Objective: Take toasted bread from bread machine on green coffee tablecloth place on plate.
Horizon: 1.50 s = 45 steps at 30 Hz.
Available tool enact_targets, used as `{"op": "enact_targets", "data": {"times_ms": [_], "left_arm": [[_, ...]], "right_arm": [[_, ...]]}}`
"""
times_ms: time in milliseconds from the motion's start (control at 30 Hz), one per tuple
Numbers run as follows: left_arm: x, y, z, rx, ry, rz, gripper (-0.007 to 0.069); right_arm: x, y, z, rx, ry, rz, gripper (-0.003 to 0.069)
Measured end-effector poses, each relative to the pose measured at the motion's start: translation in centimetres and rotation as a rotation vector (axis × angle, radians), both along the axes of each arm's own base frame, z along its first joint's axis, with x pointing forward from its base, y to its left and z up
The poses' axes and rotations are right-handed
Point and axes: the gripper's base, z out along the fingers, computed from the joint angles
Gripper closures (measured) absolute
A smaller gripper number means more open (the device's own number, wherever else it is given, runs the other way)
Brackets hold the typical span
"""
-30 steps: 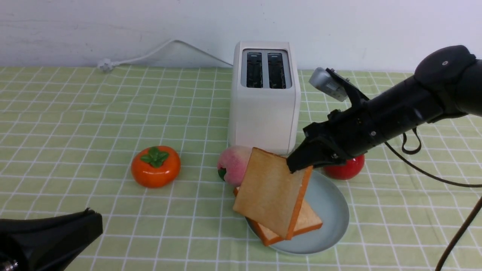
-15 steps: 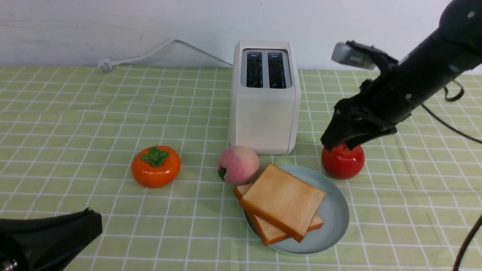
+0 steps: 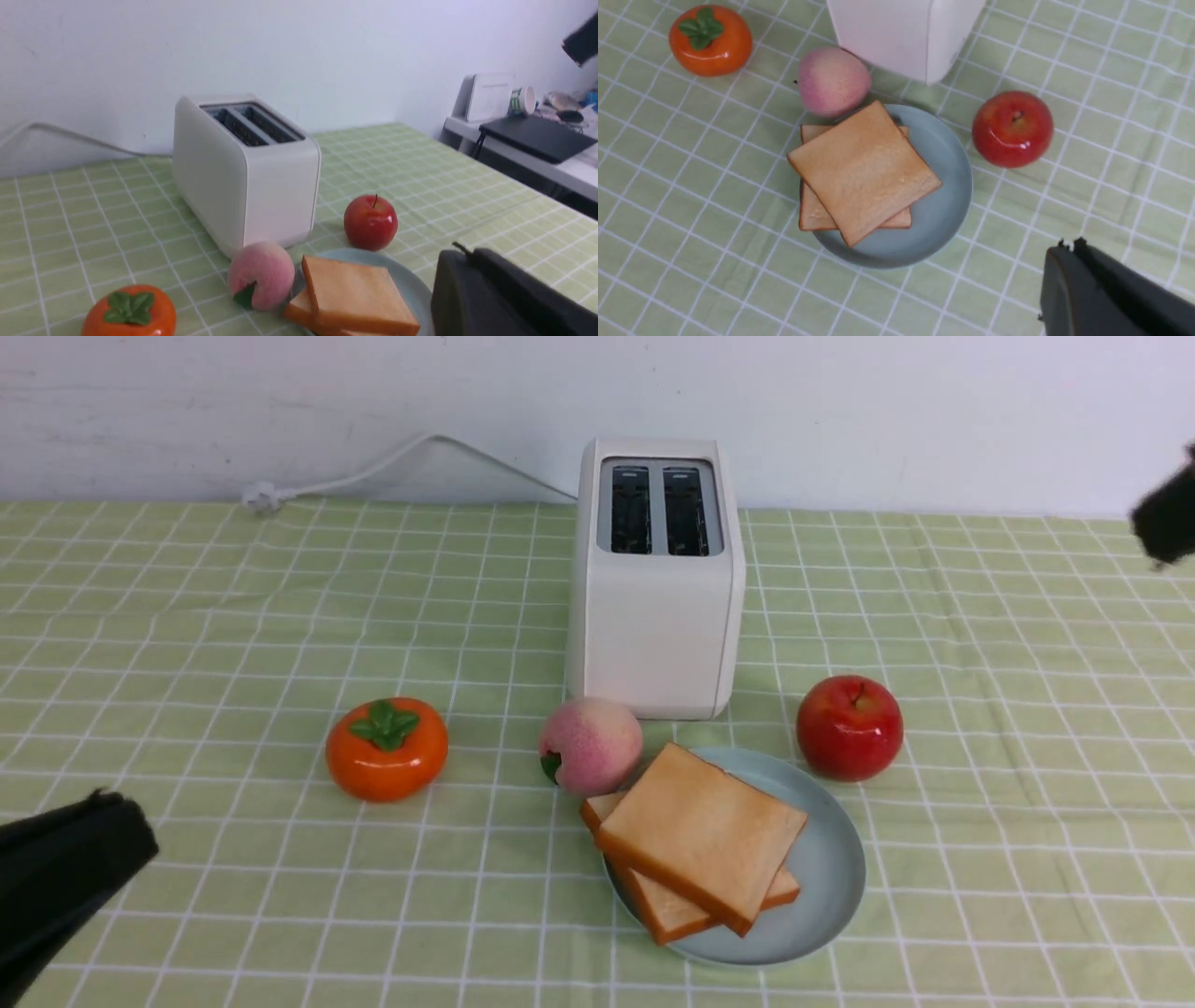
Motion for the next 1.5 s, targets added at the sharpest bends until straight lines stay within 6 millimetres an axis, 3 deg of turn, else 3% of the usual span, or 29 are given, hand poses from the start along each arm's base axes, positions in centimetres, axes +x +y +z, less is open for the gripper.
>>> {"op": "enact_targets", "data": {"times_ms": [33, 167, 200, 267, 333, 467, 600, 933, 1333, 1500], "left_arm": [[-0.7, 0.5, 0.1, -0.014, -0.018, 0.000, 0.0638], [-2.0, 1.5, -0.6, -0.018, -0.008, -0.003, 0.0638], [-2.3, 1.7, -1.1, -0.017, -0.004, -0.004, 0.0638], [-2.5, 1.8, -1.7, -0.017, -0.003, -0.004, 0.0638], [-2.6, 1.8, -3.1, -0.014, 0.003, -0.004, 0.0638], [-2.0, 1.5, -4.8, 0.003, 0.001, 0.003, 0.0638], [-1.8, 1.4, -5.2, 0.017, -0.048, 0.012, 0.0638], [-1.8, 1.5, -4.9, 0.013, -0.087, 0.016, 0.0638], [-1.8, 1.5, -4.9, 0.013, -0.087, 0.016, 0.0638], [-1.8, 1.5, -4.9, 0.013, -0.087, 0.016, 0.0638]], "right_arm": [[-2.7, -0.5, -0.5, 0.012, -0.003, -0.022, 0.0663], [-9.1, -1.7, -2.0, 0.049, -0.035, -0.064, 0.0659], [-11.8, -2.2, -2.7, 0.063, -0.067, -0.082, 0.0659], [-14.0, -2.7, -3.6, 0.076, -0.094, -0.099, 0.0659], [-18.1, -3.6, -5.7, 0.108, -0.167, -0.139, 0.0659], [-21.5, -4.7, -9.4, 0.163, -0.299, -0.219, 0.0659], [-21.6, -4.9, -11.9, 0.210, -0.338, -0.268, 0.0659], [-17.1, -4.2, -16.2, 0.366, -0.514, -0.309, 0.0651], [-15.4, -4.0, -23.1, 0.302, -0.348, -0.338, 0.0637], [-15.1, -4.5, -24.9, 0.199, -0.371, -0.351, 0.0640]]}}
